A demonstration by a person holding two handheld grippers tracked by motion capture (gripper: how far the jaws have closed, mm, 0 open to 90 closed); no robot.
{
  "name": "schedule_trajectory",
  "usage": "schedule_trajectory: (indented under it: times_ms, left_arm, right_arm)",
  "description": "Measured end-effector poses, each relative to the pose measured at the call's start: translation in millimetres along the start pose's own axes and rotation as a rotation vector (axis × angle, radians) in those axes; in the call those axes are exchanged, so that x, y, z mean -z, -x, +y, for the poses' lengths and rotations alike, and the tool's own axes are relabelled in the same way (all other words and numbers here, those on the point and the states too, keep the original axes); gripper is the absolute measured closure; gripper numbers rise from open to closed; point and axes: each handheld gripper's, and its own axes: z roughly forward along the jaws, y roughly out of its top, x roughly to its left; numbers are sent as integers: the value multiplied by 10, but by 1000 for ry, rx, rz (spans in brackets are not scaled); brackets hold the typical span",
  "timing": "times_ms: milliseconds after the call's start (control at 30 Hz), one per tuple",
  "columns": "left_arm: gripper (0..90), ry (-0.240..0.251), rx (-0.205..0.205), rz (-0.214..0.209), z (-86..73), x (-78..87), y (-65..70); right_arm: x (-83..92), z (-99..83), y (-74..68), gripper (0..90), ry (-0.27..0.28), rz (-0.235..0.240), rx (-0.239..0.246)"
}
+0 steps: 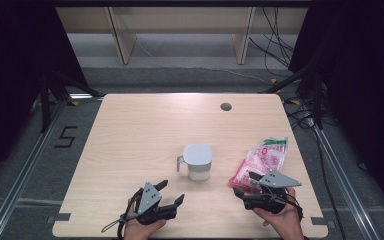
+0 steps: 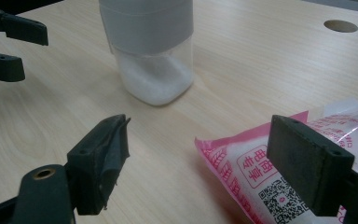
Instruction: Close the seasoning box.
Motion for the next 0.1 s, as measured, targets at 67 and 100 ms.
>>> schedule_trajectory:
  times_ms: [67,100]
  left_arm:
    - [273,-3,-7,0,0,0,-7]
    - [272,6,-1,-5,-6,-11,-7]
  right_arm:
    - [-3,0,2,216,3,4,0]
    - [-3,0,3,216,3,3,1]
